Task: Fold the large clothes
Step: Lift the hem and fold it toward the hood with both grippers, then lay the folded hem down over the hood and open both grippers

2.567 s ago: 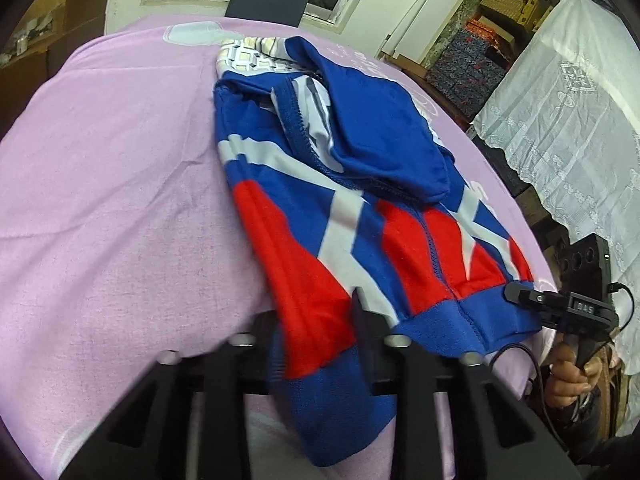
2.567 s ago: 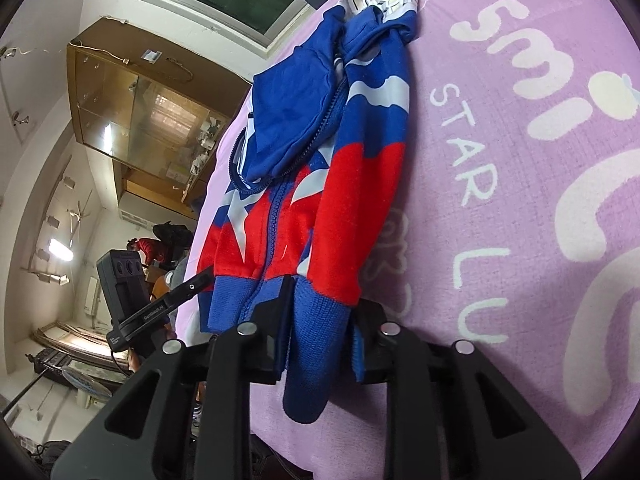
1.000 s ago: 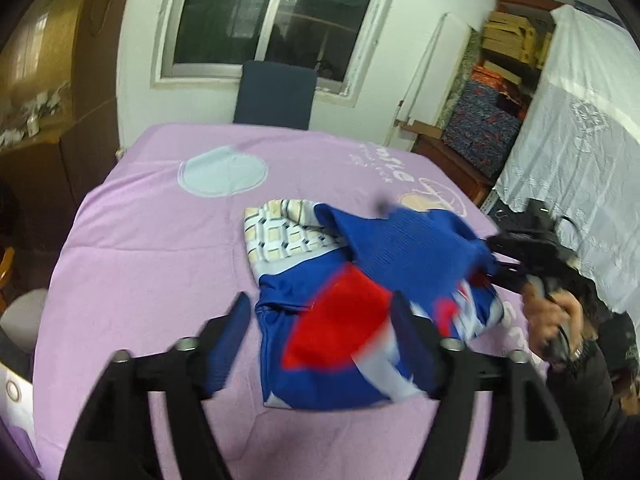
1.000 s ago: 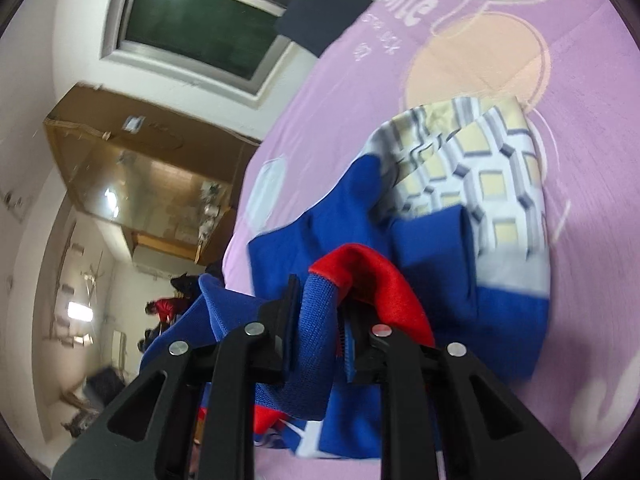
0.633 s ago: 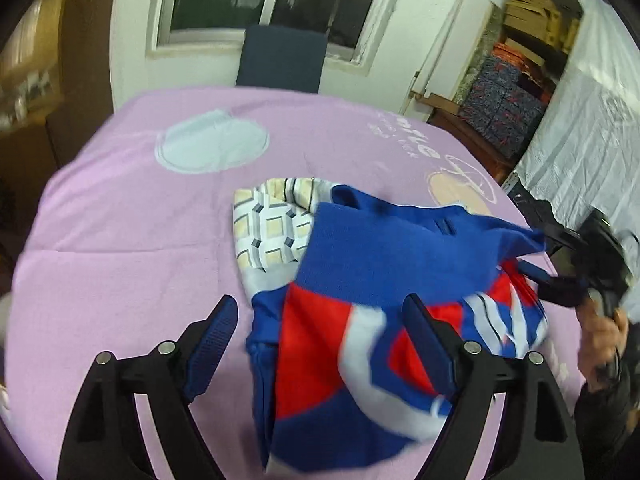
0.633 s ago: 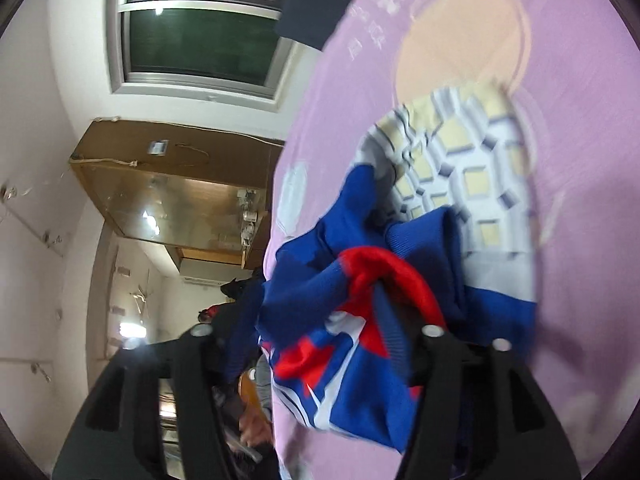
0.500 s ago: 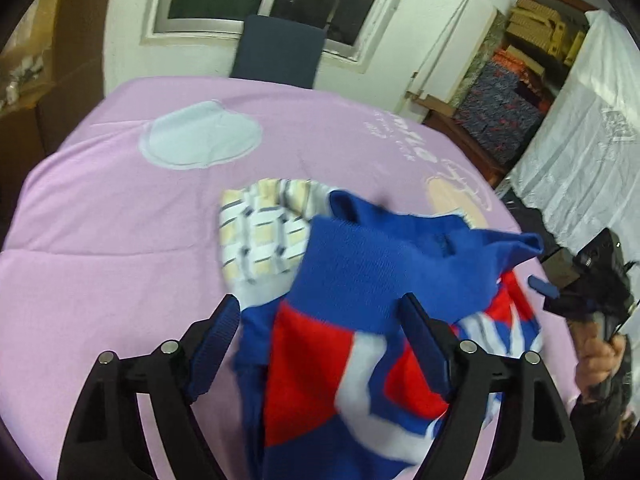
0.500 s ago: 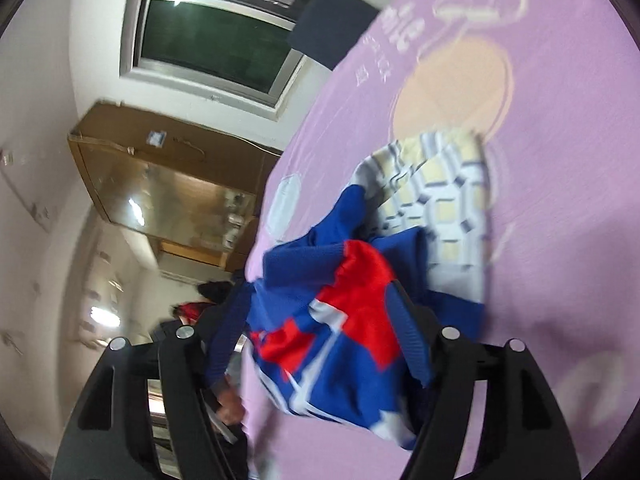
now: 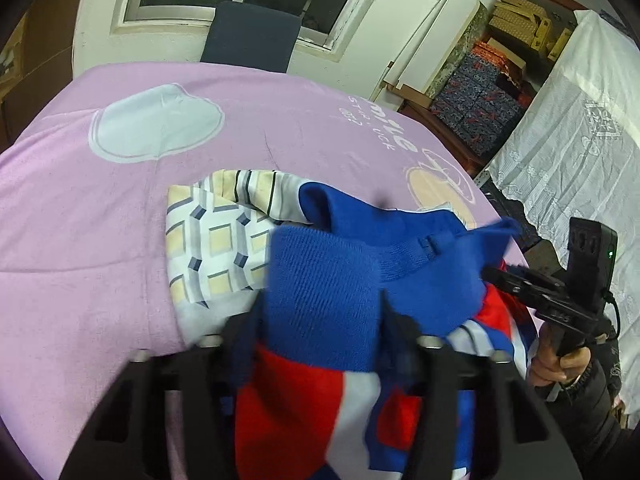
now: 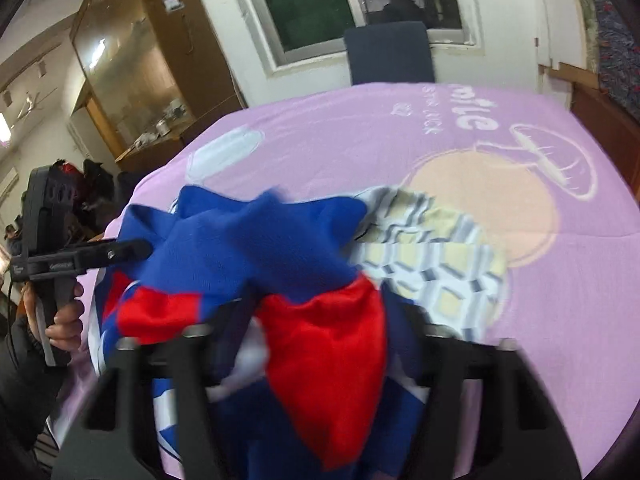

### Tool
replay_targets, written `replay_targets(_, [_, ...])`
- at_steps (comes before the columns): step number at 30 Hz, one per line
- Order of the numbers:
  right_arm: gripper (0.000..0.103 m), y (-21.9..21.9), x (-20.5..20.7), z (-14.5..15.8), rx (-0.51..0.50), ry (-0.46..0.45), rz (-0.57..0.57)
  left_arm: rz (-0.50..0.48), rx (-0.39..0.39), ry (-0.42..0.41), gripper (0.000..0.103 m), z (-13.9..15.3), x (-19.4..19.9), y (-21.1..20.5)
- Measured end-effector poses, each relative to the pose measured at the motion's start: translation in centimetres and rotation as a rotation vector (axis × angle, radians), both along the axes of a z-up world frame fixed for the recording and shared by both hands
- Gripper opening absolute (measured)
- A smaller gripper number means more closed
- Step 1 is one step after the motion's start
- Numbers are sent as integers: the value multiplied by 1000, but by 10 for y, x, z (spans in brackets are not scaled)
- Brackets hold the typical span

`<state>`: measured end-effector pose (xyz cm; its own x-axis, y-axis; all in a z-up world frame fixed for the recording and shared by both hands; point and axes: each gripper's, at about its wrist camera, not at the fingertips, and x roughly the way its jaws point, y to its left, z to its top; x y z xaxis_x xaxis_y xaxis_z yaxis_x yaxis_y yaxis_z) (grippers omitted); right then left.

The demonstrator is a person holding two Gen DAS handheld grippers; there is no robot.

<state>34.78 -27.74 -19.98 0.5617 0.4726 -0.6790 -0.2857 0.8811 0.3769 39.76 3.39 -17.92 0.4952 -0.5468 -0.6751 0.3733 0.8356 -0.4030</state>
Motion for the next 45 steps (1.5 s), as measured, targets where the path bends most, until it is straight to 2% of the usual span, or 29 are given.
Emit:
replay_targets(1, [19,-1,-3,2,12,-7,-11,-3,-10,1,29,2,0,0])
replay_targets(4, [15,1,-18,18,-14,-48,-40,-4,-6,-42,18,18,-8,-1])
replay_targets(8, [15,0,-33,55,-13,-117,-83,5,22,-132,17,49,-18,-8])
replay_targets(11, [15,-5,-28,77,17,-147,-130,35,58,-193,17,75,-14,-18])
replay_targets(14, [15,-9,-5,71,44,-111,-188,62,88,-190,19,79,2,-27])
replay_targets(15, [15,-10,1,67,49,-96,-203,77,119,-184,25,74,11,-31])
replay_targets(18, [15,-15,27,30,40,-16,-278,144,188,-160,46,46,31,-31])
replay_targets(21, [18,-29,46,-20,69,106,-356,190,176,-62,47,8,50,-19])
replay_targets(22, [17,-38,48,-35,129,134,-369,194,149,-36,48,-2,53,-13])
replay_targets(23, [18,-42,49,-35,161,140,-366,201,136,-25,48,-9,55,-8])
replay_targets(26, [20,-42,50,-36,163,136,-362,219,118,-26,50,-17,56,0])
replay_targets(30, [28,-48,49,-34,200,145,-376,261,144,-36,49,-16,54,2])
replay_targets(33, [50,-59,34,-22,267,125,-438,318,158,-37,48,-6,45,4])
replay_targets(36, [50,-61,12,7,280,34,-480,329,184,-99,45,18,23,2])
replay_targets(40, [49,-36,-10,38,284,-61,-428,276,161,-189,45,53,-6,-12])
replay_targets(43, [49,-8,-15,48,251,-88,-355,222,155,-217,47,66,-19,-37])
replay_targets(45, [49,7,-14,45,242,-72,-314,199,175,-220,48,62,-20,-55])
